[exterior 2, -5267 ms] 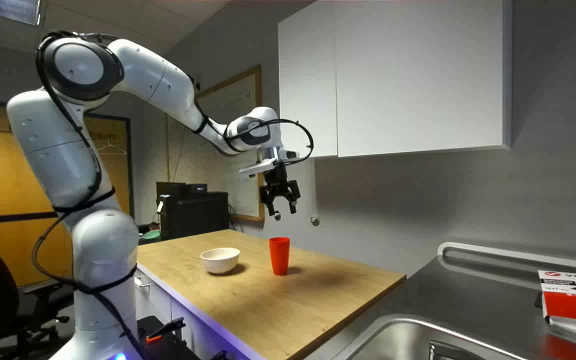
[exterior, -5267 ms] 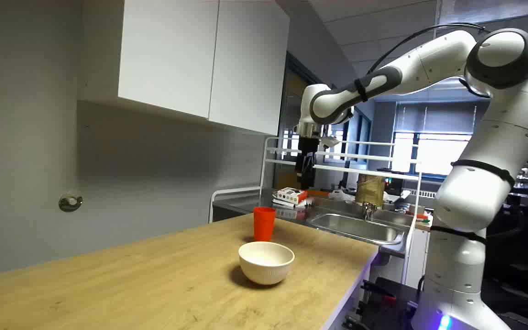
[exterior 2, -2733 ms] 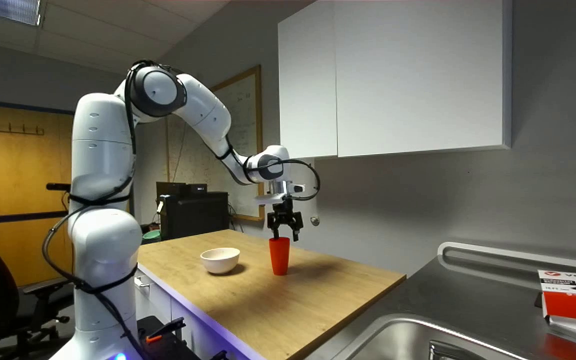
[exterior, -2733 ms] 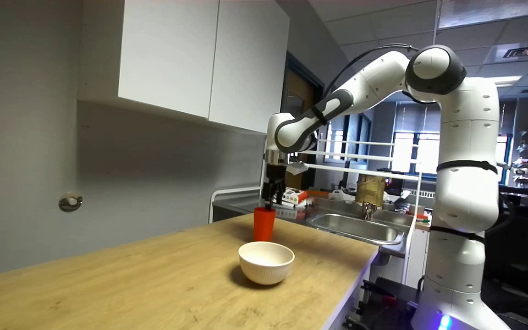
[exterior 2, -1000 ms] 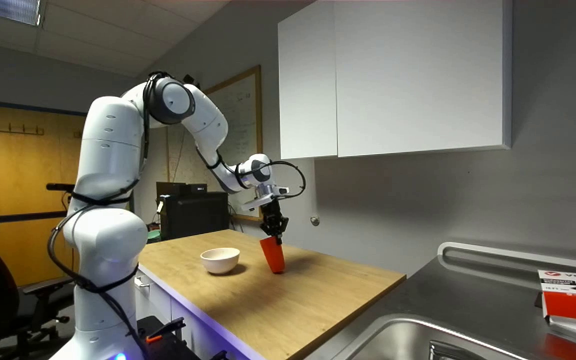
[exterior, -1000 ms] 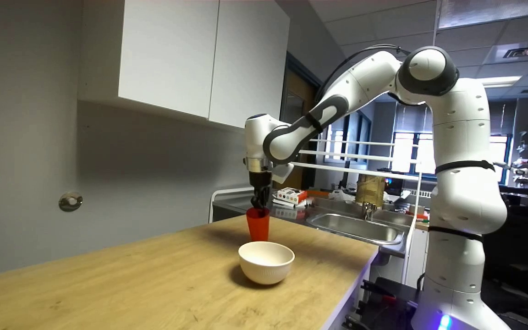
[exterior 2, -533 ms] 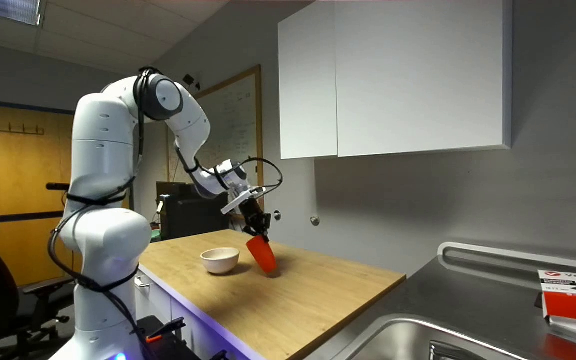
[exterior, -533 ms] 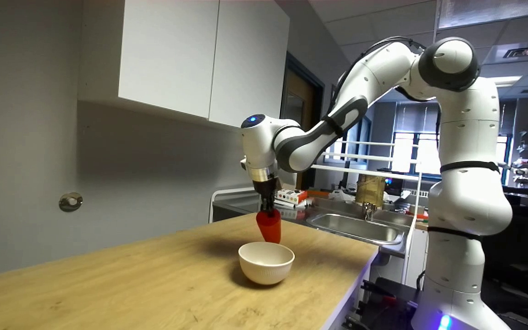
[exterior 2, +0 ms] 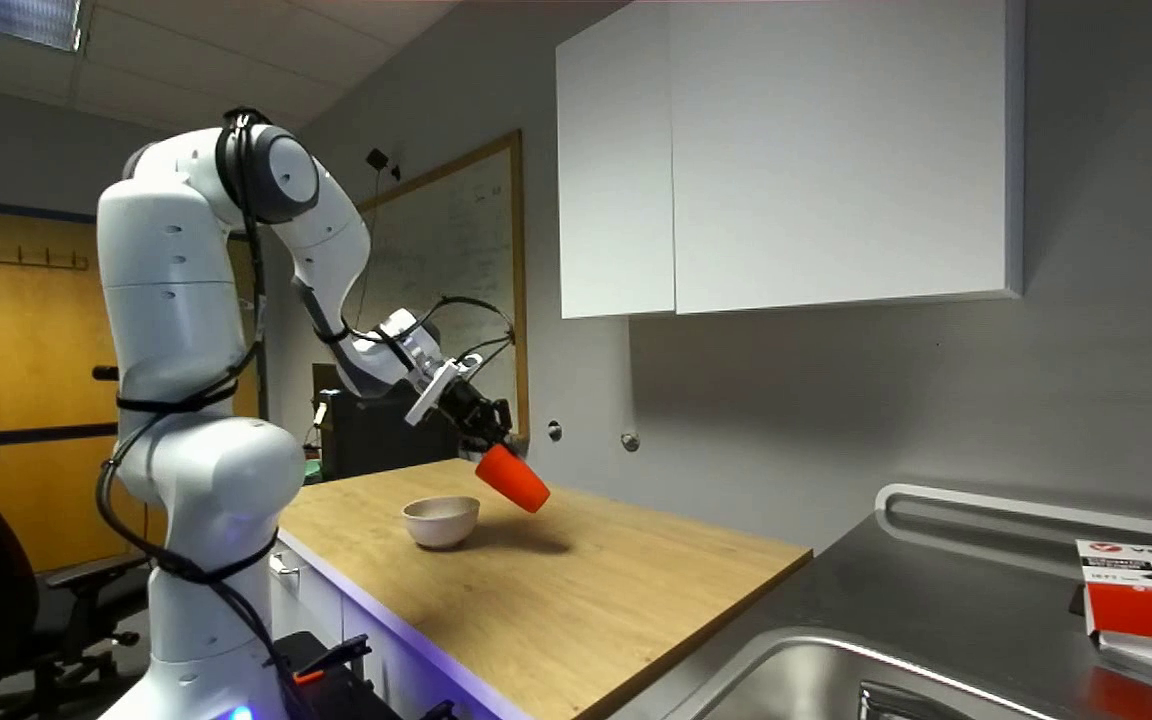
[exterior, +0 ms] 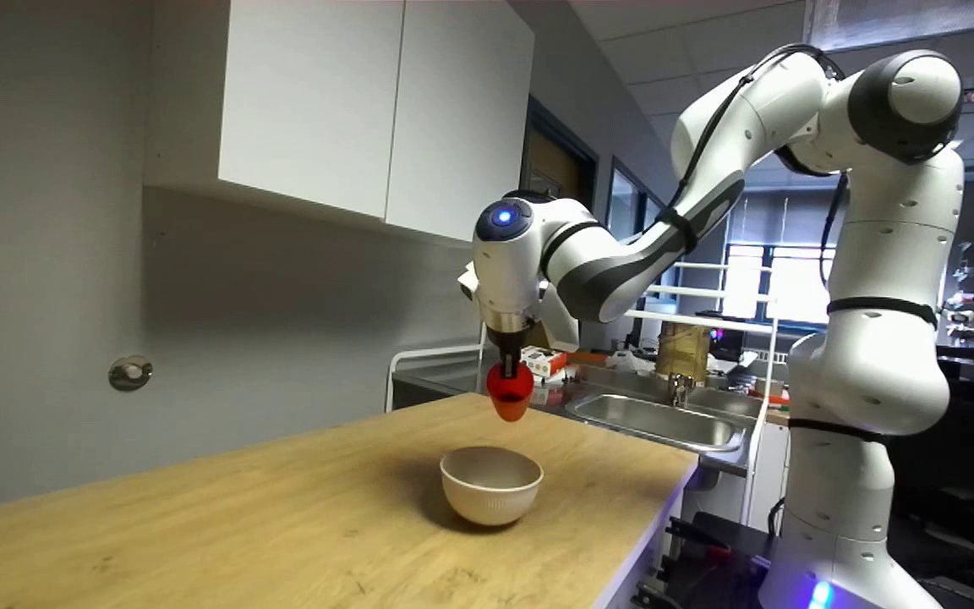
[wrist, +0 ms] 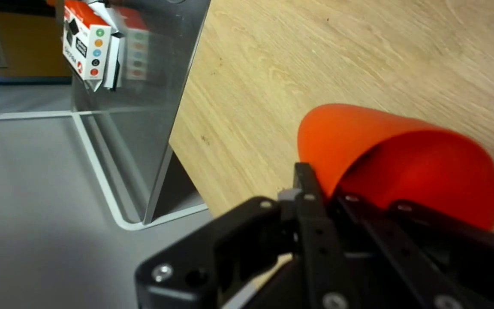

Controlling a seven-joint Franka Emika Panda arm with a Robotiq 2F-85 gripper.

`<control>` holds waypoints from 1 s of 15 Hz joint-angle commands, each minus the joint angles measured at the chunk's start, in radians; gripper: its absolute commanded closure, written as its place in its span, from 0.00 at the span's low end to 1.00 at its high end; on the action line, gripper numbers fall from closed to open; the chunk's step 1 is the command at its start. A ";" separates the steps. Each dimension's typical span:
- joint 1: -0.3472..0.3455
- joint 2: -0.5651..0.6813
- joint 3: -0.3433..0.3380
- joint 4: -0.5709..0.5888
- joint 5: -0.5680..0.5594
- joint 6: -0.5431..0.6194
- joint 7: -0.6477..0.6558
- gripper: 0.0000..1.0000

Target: Move the objects from the orange cup into the bowl

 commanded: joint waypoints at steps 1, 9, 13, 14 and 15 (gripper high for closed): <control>0.032 -0.018 0.067 -0.020 -0.050 -0.052 0.079 0.99; 0.104 0.143 0.157 0.014 -0.224 -0.215 0.352 0.99; 0.141 0.248 0.159 0.047 -0.305 -0.336 0.561 0.99; 0.151 0.275 0.158 0.056 -0.328 -0.373 0.612 0.99; 0.163 0.300 0.157 0.062 -0.354 -0.412 0.663 0.99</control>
